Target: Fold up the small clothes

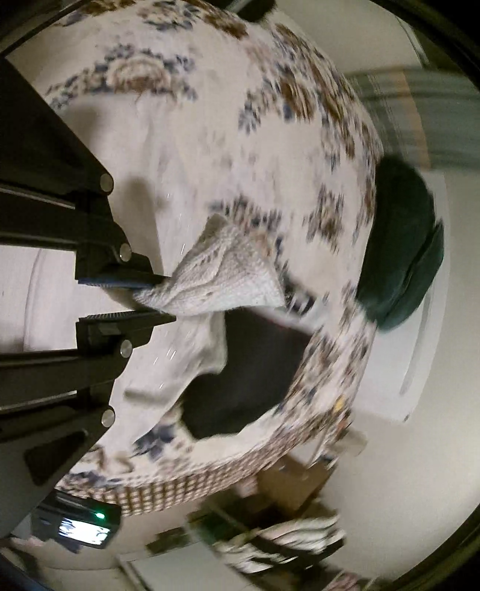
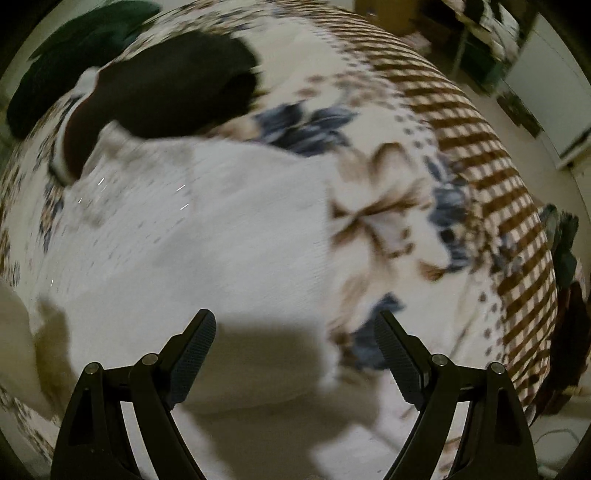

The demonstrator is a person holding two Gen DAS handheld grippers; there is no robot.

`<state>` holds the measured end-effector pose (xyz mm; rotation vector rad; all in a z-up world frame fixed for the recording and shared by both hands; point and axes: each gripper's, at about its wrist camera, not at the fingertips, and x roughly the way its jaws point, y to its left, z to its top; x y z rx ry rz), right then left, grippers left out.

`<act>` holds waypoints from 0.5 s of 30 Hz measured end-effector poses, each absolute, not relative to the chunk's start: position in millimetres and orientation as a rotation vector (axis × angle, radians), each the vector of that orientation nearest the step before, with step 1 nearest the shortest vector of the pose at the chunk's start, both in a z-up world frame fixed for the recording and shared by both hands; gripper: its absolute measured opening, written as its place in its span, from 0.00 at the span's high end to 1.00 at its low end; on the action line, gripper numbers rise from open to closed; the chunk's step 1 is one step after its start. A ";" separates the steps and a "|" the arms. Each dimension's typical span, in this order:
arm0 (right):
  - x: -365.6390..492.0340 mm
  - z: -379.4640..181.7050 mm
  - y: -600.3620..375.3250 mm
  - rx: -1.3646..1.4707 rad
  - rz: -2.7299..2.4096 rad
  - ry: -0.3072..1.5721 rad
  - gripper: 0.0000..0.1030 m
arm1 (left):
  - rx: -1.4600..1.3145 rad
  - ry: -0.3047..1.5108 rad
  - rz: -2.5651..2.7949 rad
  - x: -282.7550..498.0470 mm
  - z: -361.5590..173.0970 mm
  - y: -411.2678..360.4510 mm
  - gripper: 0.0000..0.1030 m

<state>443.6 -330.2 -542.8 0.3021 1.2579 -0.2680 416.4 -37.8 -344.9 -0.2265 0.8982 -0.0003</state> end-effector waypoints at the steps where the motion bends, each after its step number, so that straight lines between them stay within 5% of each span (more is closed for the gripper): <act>1: 443.5 -542.6 -338.6 0.316 -0.279 1.255 0.13 | -0.216 0.906 -0.020 418.1 -347.7 -50.8 0.92; 10: 429.1 -544.9 -392.3 0.373 -0.333 1.260 0.13 | -0.137 1.091 -0.101 435.1 -393.4 -127.3 0.87; 12: 424.8 -548.9 -400.3 0.404 -0.321 1.277 0.13 | -0.110 1.138 -0.086 432.4 -402.1 -130.8 0.77; 15: 418.4 -549.4 -404.7 0.500 -0.251 1.283 0.13 | -0.119 1.137 -0.072 425.8 -401.4 -119.4 0.33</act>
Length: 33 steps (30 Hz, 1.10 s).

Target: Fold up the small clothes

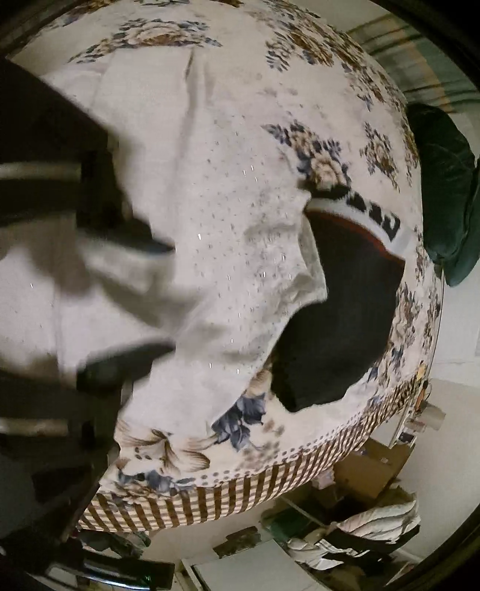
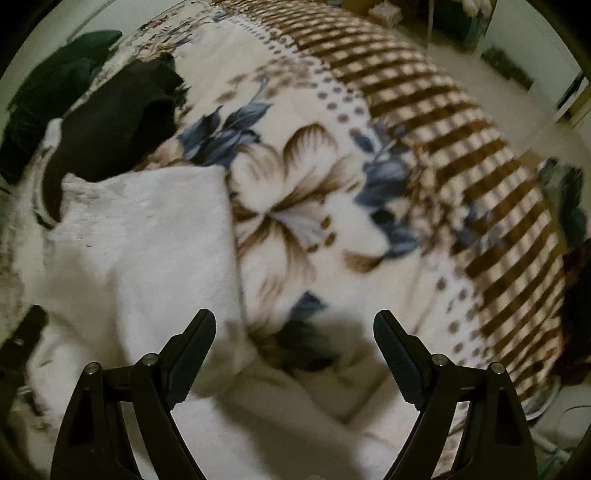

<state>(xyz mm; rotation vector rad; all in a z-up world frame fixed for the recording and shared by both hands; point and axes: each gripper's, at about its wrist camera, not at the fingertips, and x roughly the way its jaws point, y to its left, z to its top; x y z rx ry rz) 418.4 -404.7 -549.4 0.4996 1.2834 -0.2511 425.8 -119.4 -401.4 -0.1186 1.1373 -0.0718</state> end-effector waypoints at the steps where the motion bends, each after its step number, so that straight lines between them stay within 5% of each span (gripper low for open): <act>1: 417.5 -547.7 -403.1 0.517 -0.229 1.280 0.13 | -0.114 1.136 -0.039 423.3 -400.2 -110.3 0.15; 9: 444.2 -527.8 -352.6 0.540 0.005 1.245 0.13 | -0.154 1.169 0.223 408.2 -415.0 -9.1 0.14; 15: 481.6 -567.0 -318.5 0.344 -0.067 1.373 0.15 | -0.175 1.199 0.385 391.3 -434.7 53.9 0.14; 16: 484.5 -574.3 -315.7 0.335 -0.071 1.397 0.19 | -0.177 1.202 0.405 388.1 -436.8 61.5 0.14; 18: 485.8 -580.2 -307.9 0.314 -0.057 1.401 0.56 | -0.175 1.200 0.446 380.6 -440.1 77.0 0.14; 21: 478.3 -560.7 -291.3 0.182 -0.063 1.297 0.84 | -0.177 1.201 0.502 371.1 -443.6 98.4 0.14; 33: 468.5 -536.8 -364.4 0.179 -0.216 1.227 0.87 | -0.272 1.204 0.554 379.5 -449.9 136.4 0.14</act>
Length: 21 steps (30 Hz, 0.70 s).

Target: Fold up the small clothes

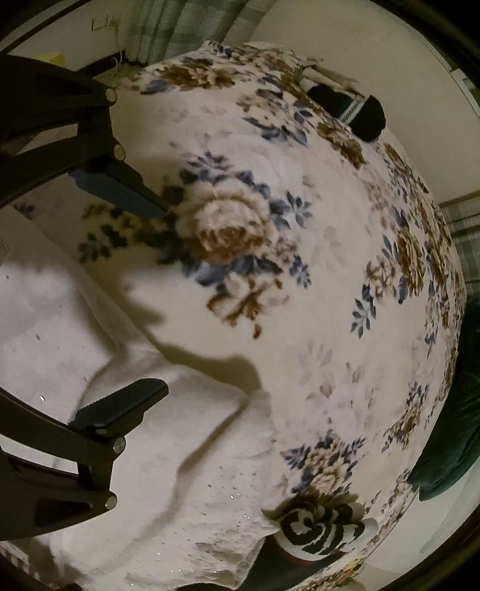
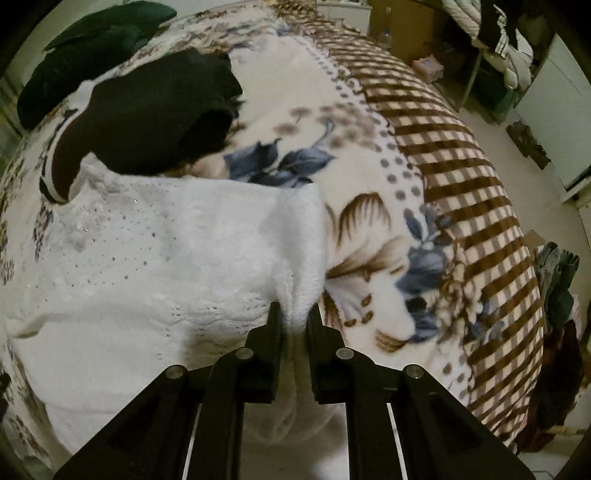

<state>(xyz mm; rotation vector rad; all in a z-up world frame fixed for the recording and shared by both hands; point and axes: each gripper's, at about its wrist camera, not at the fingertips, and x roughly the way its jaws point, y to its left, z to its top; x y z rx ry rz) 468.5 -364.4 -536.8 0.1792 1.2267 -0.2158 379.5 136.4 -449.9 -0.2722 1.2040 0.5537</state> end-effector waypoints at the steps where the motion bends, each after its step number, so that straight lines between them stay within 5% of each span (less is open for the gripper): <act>1: 469.9 -537.4 -361.5 0.172 -0.220 1.236 0.87 | -0.268 1.204 0.549 384.0 -450.9 135.1 0.14; 5: 479.8 -561.2 -368.5 0.211 -0.196 1.371 0.83 | -0.236 1.202 0.521 406.5 -457.7 129.9 0.14; 10: 477.6 -535.3 -361.0 0.217 -0.189 1.347 0.49 | -0.162 1.228 0.468 445.6 -475.6 125.5 0.14; 14: 474.8 -492.9 -314.8 0.211 -0.054 1.231 0.41 | -0.150 1.217 0.472 454.2 -468.2 134.3 0.14; 21: 497.2 -499.3 -119.9 0.029 0.593 1.268 0.41 | -0.238 1.269 0.537 404.8 -485.3 146.5 0.14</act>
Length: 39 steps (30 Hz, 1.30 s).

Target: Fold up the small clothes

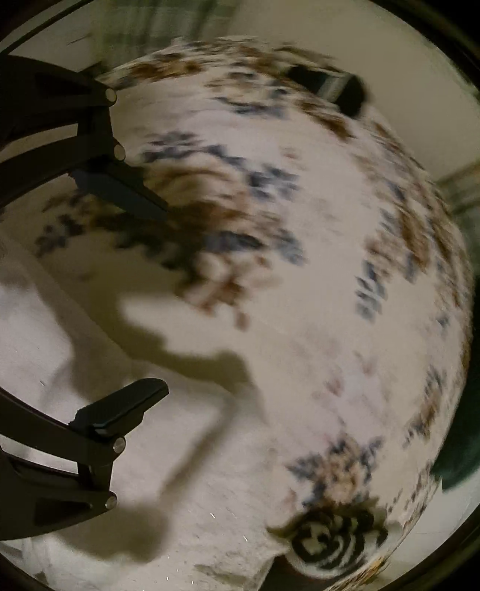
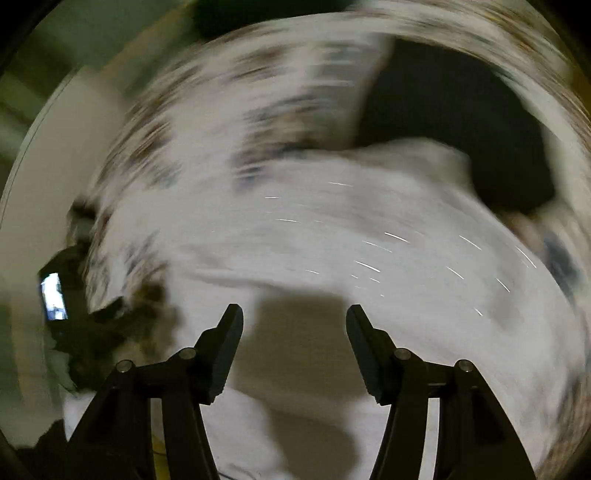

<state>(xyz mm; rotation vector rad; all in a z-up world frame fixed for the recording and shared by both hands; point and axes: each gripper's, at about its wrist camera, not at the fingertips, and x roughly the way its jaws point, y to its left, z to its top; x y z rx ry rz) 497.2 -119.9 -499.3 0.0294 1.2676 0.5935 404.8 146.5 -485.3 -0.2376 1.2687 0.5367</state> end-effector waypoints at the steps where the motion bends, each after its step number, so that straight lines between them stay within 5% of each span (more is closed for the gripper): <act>1: 497.4 -501.6 -94.3 -0.031 0.652 1.262 0.41 | -0.292 1.288 0.544 398.0 -494.4 151.8 0.14; 7: 518.8 -548.0 27.9 -0.297 0.877 1.397 0.42 | -0.459 1.310 0.600 384.4 -525.4 171.9 0.14; 9: 532.6 -560.4 40.4 -0.373 0.812 1.371 0.52 | -0.472 1.322 0.604 381.7 -532.6 174.3 0.14; 12: 572.2 -562.9 24.3 -0.292 0.570 1.349 0.55 | -0.519 1.327 0.596 374.3 -539.5 177.5 0.14; 18: 584.4 -528.8 30.1 -0.138 0.646 1.369 0.51 | -0.540 1.324 0.577 370.4 -539.6 178.1 0.14; 20: 563.8 -525.4 65.6 -0.265 0.764 1.372 0.43 | -0.534 1.318 0.573 367.2 -539.7 183.4 0.14; 23: 532.7 -552.7 120.7 -0.572 0.825 1.396 0.43 | -0.507 1.326 0.565 369.2 -540.7 183.2 0.14; 25: 525.8 -578.0 138.0 -0.733 0.768 1.377 0.59 | -0.485 1.331 0.563 371.8 -543.8 180.7 0.14; 26: 529.7 -584.5 142.7 -0.738 0.741 1.383 0.91 | -0.476 1.332 0.563 372.9 -545.1 180.1 0.14; 34: 632.6 -598.5 34.8 0.201 0.423 1.713 0.96 | -0.473 1.317 0.550 370.0 -546.7 177.9 0.14; 39: 627.8 -601.2 15.3 0.323 0.429 1.741 0.95 | -0.493 1.321 0.542 369.8 -540.4 182.1 0.14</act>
